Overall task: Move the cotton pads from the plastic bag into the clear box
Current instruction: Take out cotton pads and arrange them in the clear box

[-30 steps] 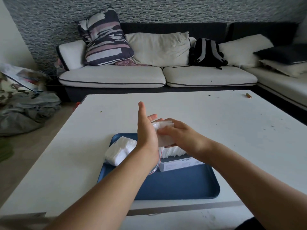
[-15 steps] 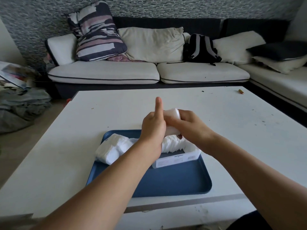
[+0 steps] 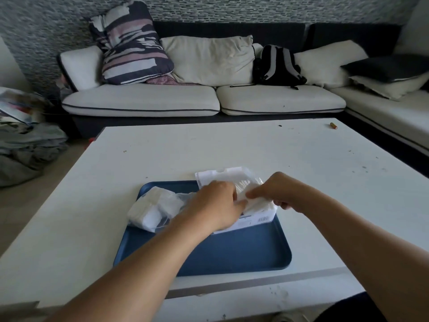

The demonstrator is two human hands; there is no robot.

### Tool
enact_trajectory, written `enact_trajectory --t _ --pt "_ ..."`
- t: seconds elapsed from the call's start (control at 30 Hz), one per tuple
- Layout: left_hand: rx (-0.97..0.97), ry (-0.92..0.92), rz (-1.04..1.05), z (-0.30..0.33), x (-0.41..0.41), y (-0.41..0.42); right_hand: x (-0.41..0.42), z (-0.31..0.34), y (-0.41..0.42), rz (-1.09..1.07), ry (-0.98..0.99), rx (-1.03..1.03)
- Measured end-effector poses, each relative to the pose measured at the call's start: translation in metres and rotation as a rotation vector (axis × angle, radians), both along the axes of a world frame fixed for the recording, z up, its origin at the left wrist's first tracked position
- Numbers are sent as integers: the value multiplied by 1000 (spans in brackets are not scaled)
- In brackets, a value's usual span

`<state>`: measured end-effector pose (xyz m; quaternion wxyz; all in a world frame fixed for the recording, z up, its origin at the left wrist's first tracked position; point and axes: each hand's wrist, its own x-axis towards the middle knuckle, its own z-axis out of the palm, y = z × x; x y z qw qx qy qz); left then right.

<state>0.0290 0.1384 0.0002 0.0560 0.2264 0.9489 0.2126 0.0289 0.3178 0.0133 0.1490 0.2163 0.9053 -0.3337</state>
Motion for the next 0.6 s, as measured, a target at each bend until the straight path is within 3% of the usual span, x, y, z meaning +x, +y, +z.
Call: enact_trajectory --t 0.1,0.2,0.6 --pt "-235 -56 -112 -13 4 -1 -5 -4 -6 19 58 79" --pt "-338 -104 -149 -16 5 0 -11 -13 -9 73 92 151" --pt "-391 -17 -155 -19 3 -7 -7 -32 -21 136 141 591"
